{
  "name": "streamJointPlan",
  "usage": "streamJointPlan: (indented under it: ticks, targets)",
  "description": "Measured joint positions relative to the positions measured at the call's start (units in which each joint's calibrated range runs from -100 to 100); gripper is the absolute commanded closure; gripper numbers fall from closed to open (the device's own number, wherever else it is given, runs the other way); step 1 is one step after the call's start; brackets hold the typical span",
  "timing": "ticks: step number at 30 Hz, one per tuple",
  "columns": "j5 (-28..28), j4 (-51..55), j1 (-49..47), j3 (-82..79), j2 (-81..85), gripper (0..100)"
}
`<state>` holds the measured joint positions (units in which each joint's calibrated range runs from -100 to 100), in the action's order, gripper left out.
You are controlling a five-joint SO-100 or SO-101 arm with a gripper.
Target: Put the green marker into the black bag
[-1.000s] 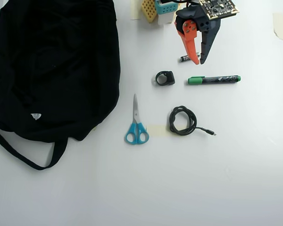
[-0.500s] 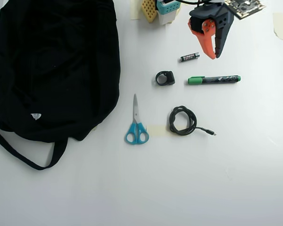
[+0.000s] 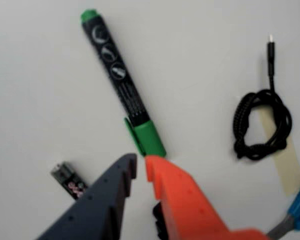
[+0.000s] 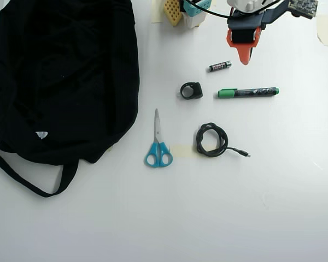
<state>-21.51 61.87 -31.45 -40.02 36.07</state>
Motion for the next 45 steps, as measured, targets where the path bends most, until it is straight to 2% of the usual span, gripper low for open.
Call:
streamJointPlan:
  ticks: [11, 18, 31, 45]
  targets:
    - [-5.4, 0.0, -1.2, 0.0, -0.6, 98]
    - [-9.3, 0.8, -0.1, 4.3, -10.0, 98]
    - [-10.9, 19.7, -0.2, 30.0, -28.8, 98]
    - [-12.0, 21.5, -0.1, 36.9, -41.7, 98]
